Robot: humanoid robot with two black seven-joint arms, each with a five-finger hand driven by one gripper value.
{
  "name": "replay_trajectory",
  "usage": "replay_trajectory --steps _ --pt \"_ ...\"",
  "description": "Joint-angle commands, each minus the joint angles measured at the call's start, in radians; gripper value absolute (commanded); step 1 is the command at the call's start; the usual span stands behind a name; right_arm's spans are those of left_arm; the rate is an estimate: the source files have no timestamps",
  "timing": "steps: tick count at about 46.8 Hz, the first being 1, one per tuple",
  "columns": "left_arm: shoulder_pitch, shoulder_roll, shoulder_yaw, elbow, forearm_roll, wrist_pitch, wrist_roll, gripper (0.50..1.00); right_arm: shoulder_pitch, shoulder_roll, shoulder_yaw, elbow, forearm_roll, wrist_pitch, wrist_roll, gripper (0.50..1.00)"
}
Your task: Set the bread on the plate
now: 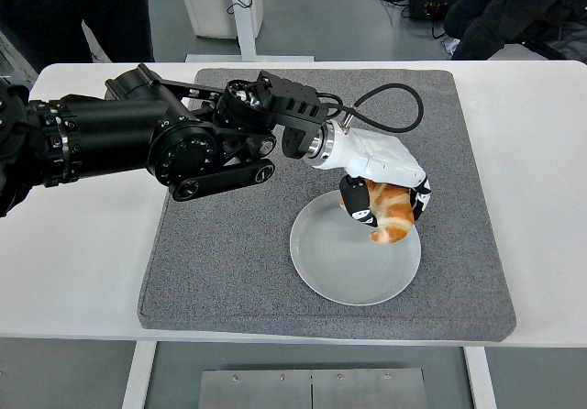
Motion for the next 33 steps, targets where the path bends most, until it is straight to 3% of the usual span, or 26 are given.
replay_trajectory --steps 1,33 --pt "0.010 0.000 0.016 0.004 0.013 0.001 0.001 0.500 0.002 0.000 -0.002 0.000 0.000 0.000 0.000 1.000" --pt "0.082 0.000 0.035 0.020 0.017 0.008 0.001 0.500 0.006 0.000 0.000 0.003 0.000 0.002 0.000 1.000"
